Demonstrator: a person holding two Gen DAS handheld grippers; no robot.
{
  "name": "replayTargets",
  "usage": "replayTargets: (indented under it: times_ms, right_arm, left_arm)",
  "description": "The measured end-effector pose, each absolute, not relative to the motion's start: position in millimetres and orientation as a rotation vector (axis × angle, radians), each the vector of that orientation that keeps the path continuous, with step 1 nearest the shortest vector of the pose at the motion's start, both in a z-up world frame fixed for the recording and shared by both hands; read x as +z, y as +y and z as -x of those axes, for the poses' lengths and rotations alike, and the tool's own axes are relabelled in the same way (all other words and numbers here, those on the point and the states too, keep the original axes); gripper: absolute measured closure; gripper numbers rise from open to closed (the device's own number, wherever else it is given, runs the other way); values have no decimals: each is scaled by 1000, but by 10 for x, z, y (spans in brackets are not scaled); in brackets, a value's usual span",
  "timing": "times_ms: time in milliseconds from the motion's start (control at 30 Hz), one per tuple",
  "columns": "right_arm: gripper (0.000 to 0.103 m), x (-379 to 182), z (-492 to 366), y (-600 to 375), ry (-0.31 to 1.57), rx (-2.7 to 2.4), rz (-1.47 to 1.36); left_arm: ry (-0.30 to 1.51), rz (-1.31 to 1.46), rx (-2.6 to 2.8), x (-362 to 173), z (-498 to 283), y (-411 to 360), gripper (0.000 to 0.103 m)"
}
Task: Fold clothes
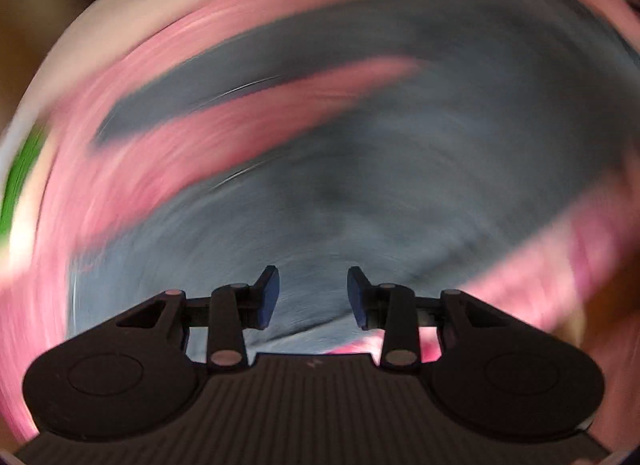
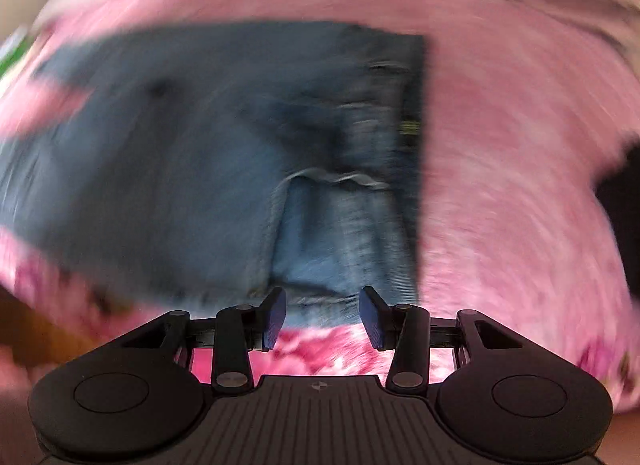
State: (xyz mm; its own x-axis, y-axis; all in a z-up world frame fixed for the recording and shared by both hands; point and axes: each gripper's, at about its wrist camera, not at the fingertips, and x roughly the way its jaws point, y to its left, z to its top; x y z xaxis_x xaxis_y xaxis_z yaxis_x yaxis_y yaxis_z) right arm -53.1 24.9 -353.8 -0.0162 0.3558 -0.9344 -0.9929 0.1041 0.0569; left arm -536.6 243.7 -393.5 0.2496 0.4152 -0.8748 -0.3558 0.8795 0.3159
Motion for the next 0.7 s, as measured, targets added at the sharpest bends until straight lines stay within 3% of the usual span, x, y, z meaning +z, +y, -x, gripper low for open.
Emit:
replayTargets:
  times_ms: [133,400,700]
  right_arm:
    - [59,-3627,943,228,913,1455,1045]
    - [59,-3810,1393,349,835,1611,1113]
    - [59,-3830,1266,492,891,1568,1081]
  left_arm:
    - [1263,-288,265,-4057,5194,2123,70]
    - [1282,-333,178,-4191,5133,2136,70]
    - [1302,-365,120,-4283,5093,2167,70]
